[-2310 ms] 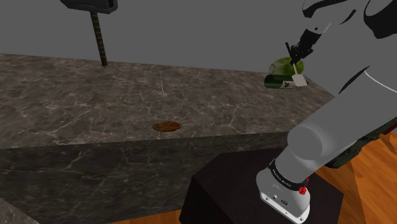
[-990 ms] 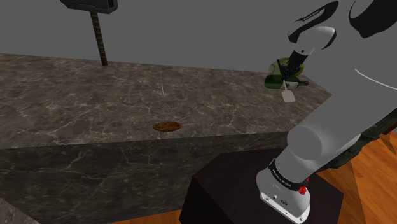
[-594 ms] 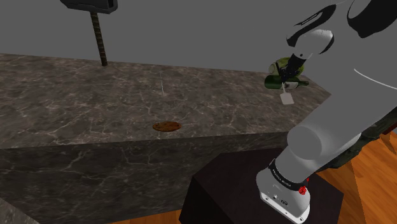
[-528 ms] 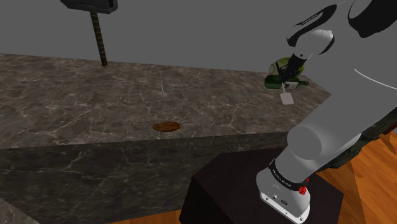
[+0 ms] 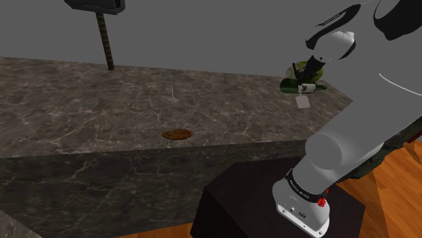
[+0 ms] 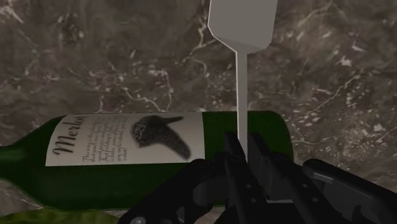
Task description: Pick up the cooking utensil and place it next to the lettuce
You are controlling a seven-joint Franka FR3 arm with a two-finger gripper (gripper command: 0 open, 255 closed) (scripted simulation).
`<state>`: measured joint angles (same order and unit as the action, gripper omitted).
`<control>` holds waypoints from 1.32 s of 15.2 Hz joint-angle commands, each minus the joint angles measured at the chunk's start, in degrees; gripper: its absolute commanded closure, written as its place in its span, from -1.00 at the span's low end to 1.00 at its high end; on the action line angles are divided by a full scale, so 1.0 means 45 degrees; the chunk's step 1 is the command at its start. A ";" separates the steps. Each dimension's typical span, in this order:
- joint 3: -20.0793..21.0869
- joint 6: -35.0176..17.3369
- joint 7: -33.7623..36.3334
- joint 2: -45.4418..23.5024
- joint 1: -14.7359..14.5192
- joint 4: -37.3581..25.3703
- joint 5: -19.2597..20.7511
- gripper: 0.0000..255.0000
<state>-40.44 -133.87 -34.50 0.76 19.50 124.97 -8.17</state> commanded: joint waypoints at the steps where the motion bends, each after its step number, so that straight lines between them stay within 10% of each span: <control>1: -0.0001 0.0028 0.0022 -0.1608 -0.0016 0.0180 -0.0048 1.00; 5: -0.0029 0.0028 0.0018 -0.1611 -0.0044 0.0180 -0.0053 1.00; 6: -0.0027 0.0339 0.0412 -0.0894 -0.0009 0.0395 0.0643 -1.00; 20: -0.0054 0.1482 0.0846 -0.0372 -0.0100 -0.0387 0.1131 -1.00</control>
<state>-40.69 -127.31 -30.70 -0.91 19.05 123.26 -3.09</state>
